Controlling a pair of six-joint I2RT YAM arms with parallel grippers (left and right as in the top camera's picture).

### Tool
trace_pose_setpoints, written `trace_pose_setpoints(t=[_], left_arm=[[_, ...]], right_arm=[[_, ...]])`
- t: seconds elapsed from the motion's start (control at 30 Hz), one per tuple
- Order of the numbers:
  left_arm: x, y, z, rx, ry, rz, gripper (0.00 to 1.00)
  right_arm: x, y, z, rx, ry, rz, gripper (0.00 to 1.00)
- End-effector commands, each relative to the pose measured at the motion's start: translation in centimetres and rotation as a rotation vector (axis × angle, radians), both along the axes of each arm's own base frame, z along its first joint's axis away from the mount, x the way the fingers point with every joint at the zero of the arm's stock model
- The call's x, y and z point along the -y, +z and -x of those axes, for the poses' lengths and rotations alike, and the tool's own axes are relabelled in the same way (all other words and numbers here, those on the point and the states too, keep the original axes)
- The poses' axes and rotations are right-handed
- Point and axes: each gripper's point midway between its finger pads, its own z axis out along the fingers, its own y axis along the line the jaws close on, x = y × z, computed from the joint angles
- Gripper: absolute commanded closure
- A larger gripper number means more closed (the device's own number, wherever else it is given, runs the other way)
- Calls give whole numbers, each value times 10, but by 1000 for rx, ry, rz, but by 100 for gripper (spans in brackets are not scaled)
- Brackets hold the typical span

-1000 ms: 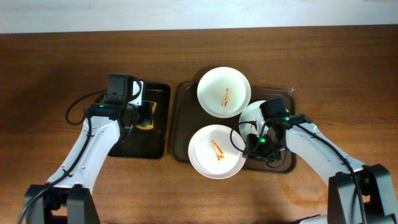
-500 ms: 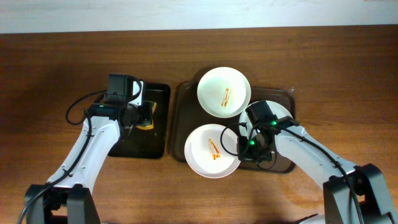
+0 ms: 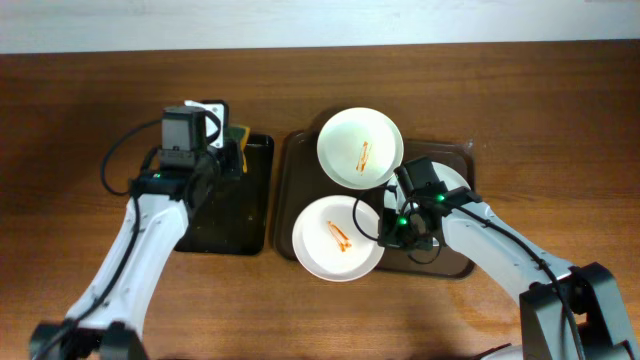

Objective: Clean dirty plates on tray and stack at the side
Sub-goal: 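Grasp the green sponge with the left gripper and the plate rim with the right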

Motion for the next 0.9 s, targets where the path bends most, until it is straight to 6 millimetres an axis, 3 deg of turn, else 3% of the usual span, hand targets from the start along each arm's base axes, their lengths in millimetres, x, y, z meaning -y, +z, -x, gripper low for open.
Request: trace_pose_setpoints(t=[0.0,0.27,0.47,0.57,0.73,0.87], left_arm=[[2,51,-3,146,-5,26,100],[3,106,-25,388,-12,23,100],[3,103,-23,369,-12,22,100],[1,68,-8,217,-13,7,100],[11,-53,35,-250,-54,-42,100],[24,-101,41,-371,-91,-61,100]], right_arm=[[1,-2,-7,27,-11,18,96],[6,-3,-9,36,-19,48,96],[6,-3,-9,35,-19,48,96],[6,-3,-8,34,-19,48,96],[7,-4,-5,21,-18,53,96],[8,-5,-4,15,-18,55,96]])
